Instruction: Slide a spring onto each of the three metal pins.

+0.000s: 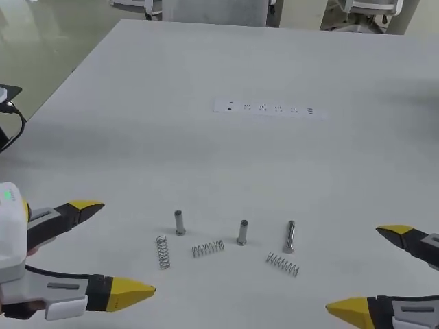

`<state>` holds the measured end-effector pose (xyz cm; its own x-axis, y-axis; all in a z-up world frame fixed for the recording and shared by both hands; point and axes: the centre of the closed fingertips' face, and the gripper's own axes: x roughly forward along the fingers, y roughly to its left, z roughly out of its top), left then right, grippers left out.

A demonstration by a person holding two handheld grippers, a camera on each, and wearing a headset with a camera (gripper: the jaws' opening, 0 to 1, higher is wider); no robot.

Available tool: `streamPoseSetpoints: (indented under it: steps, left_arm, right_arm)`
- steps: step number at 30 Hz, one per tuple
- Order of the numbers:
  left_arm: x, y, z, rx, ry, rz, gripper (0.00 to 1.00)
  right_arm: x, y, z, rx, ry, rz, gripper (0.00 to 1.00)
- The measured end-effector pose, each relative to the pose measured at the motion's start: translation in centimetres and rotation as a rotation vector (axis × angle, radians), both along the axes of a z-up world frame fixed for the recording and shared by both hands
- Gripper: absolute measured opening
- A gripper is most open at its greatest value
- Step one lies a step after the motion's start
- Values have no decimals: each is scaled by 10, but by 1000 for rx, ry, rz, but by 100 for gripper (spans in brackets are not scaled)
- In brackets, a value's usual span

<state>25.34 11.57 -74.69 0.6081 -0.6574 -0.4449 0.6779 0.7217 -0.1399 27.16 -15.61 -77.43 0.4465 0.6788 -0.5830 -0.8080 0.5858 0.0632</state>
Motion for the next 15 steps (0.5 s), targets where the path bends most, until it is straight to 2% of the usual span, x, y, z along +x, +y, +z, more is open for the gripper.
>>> streamPoseSetpoints:
  steps: [7,15]
  left_arm:
    - [-3,-1,-5,-1,17,4,98]
    - [-3,-2,-2,0,6,7,97]
  right_arm:
    - [-1,-6,0,11,7,-12,98]
    - [-2,-10,-1,17,17,-22,97]
